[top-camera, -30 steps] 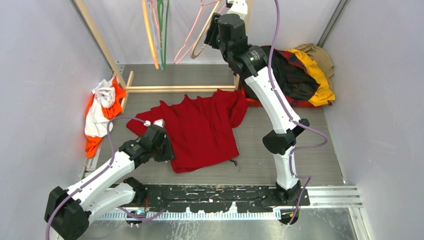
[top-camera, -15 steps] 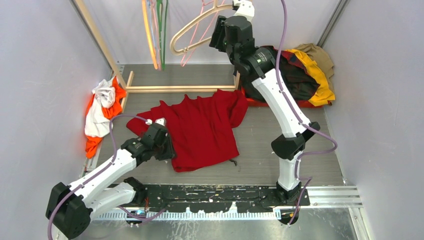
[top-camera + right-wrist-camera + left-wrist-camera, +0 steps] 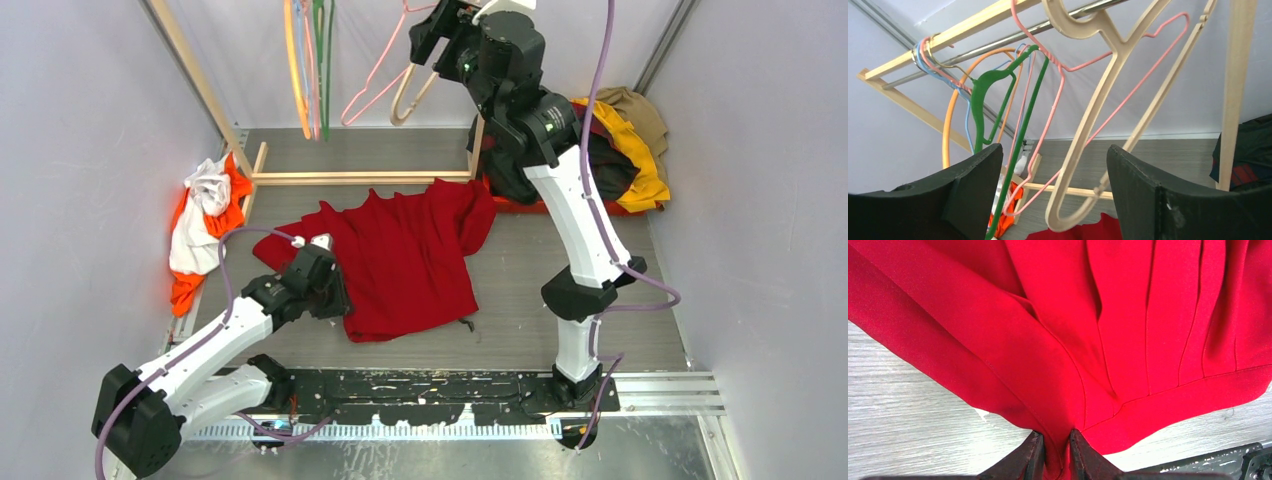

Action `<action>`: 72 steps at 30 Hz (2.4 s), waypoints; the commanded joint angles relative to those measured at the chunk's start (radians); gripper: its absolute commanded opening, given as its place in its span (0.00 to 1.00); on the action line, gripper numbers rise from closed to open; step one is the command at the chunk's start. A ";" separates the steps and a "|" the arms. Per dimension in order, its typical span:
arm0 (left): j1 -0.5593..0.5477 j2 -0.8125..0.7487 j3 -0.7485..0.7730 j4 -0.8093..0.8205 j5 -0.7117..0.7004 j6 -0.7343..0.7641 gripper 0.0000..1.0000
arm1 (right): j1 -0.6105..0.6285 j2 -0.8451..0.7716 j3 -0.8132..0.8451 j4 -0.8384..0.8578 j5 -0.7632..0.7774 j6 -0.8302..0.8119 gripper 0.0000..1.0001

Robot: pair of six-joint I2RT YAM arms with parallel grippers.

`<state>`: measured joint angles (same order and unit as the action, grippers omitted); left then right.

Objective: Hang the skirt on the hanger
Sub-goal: Pick up the hanger from the clothesline.

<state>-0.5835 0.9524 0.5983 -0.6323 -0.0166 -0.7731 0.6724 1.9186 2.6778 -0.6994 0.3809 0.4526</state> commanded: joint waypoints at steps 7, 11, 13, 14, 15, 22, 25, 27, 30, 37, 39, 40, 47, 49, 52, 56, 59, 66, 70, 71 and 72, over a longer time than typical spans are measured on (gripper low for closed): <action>-0.001 -0.015 0.051 0.032 0.004 0.030 0.25 | 0.009 0.101 0.042 0.040 0.019 0.035 0.81; -0.001 -0.015 0.046 0.036 0.008 0.029 0.25 | 0.008 0.127 0.050 0.025 0.071 0.016 0.78; -0.001 -0.014 0.046 0.038 0.010 0.029 0.25 | 0.008 0.141 0.063 0.006 0.111 0.006 0.70; -0.001 -0.013 0.046 0.038 0.010 0.029 0.25 | 0.009 0.143 0.065 0.000 0.124 0.000 0.65; -0.001 -0.013 0.046 0.039 0.012 0.029 0.25 | 0.009 0.142 0.062 -0.006 0.138 -0.005 0.63; -0.001 -0.008 0.046 0.047 0.013 0.028 0.25 | 0.007 0.108 0.025 -0.020 0.225 -0.054 0.61; -0.001 -0.005 0.047 0.051 0.016 0.027 0.25 | 0.006 0.105 0.021 -0.026 0.249 -0.071 0.60; 0.000 -0.005 0.047 0.050 0.017 0.026 0.25 | 0.005 0.108 0.019 -0.034 0.261 -0.076 0.58; -0.001 -0.010 0.048 0.048 0.017 0.026 0.25 | 0.002 0.099 0.013 -0.043 0.289 -0.084 0.44; -0.002 -0.006 0.047 0.051 0.017 0.026 0.25 | 0.001 0.059 -0.016 -0.036 0.338 -0.123 0.34; 0.000 -0.003 0.046 0.053 0.020 0.027 0.24 | 0.000 0.061 -0.006 -0.037 0.348 -0.137 0.32; -0.001 -0.004 0.047 0.053 0.019 0.026 0.24 | 0.000 0.063 -0.001 -0.040 0.349 -0.141 0.29; 0.000 -0.017 0.046 0.048 0.017 0.026 0.25 | -0.037 0.056 0.006 -0.036 0.267 -0.151 0.01; -0.001 -0.017 0.047 0.045 0.017 0.026 0.25 | -0.037 0.052 0.005 -0.024 0.248 -0.171 0.01; -0.001 -0.017 0.047 0.046 0.016 0.026 0.24 | -0.036 0.030 -0.013 0.004 0.203 -0.202 0.01; -0.001 -0.012 0.047 0.047 0.012 0.025 0.24 | -0.032 -0.023 -0.078 0.070 0.144 -0.268 0.01; -0.001 -0.006 0.052 0.048 0.008 0.023 0.24 | -0.025 -0.054 -0.106 0.100 0.101 -0.303 0.01; -0.001 -0.004 0.061 0.051 0.005 0.019 0.24 | 0.039 -0.114 -0.180 0.174 0.117 -0.440 0.01; -0.001 -0.004 0.068 0.045 0.003 0.024 0.24 | 0.056 -0.170 -0.300 0.267 0.163 -0.488 0.01; 0.000 -0.003 0.068 0.044 0.004 0.024 0.24 | 0.056 -0.177 -0.317 0.286 0.178 -0.500 0.01; -0.001 -0.002 0.071 0.043 0.005 0.024 0.24 | 0.057 -0.186 -0.343 0.317 0.185 -0.514 0.01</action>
<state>-0.5835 0.9520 0.6231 -0.6250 -0.0071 -0.7540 0.7197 1.8481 2.3737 -0.6258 0.5232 0.0292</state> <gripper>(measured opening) 0.245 0.146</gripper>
